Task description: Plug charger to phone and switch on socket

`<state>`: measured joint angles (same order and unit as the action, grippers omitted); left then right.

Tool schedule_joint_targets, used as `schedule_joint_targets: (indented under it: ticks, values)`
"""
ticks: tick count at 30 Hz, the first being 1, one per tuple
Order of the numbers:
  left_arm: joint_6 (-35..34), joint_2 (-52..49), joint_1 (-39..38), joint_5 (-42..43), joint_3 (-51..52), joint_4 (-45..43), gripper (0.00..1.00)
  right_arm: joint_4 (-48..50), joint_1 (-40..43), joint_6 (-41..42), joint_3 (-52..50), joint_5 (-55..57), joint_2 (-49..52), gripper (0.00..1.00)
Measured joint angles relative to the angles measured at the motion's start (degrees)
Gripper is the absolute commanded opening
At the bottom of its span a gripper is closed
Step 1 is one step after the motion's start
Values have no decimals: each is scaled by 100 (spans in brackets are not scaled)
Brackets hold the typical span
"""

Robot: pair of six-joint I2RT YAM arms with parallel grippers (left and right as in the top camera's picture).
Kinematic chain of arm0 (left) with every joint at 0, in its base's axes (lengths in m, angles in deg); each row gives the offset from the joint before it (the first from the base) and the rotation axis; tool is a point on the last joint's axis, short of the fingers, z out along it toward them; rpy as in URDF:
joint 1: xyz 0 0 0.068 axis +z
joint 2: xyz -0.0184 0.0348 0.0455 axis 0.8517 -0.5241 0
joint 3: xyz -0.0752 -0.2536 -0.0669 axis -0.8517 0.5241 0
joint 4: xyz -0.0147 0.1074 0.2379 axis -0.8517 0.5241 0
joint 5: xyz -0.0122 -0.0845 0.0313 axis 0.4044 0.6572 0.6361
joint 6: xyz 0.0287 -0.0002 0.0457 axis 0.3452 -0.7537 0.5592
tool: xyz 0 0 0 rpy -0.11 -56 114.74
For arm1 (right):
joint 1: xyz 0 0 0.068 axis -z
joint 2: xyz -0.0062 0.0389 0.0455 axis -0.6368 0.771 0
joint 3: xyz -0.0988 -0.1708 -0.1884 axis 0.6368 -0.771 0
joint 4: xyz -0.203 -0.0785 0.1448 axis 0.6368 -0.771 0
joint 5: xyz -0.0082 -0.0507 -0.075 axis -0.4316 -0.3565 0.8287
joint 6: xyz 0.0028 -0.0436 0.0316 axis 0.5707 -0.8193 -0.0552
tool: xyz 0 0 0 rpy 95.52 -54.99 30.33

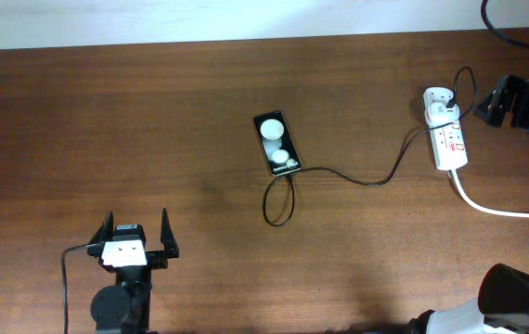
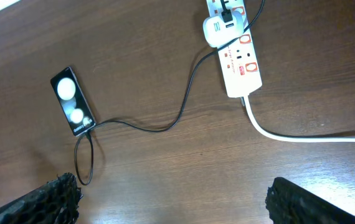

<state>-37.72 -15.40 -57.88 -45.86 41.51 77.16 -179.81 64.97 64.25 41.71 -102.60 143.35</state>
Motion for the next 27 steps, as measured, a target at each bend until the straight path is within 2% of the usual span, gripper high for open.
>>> schedule_joint_targets:
  ticks: [18, 24, 27]
  values:
    - [15, 0, 0, 2, 0, 0, 99, 0, 0, -4, 0, 0, 0, 99]
    - [15, 0, 0, 2, 0, 0, 99, 9, 0, -125, 0, 437, 0, 99]
    - [15, 0, 0, 2, 0, 0, 99, 446, 0, -127, 0, 424, 0, 99]
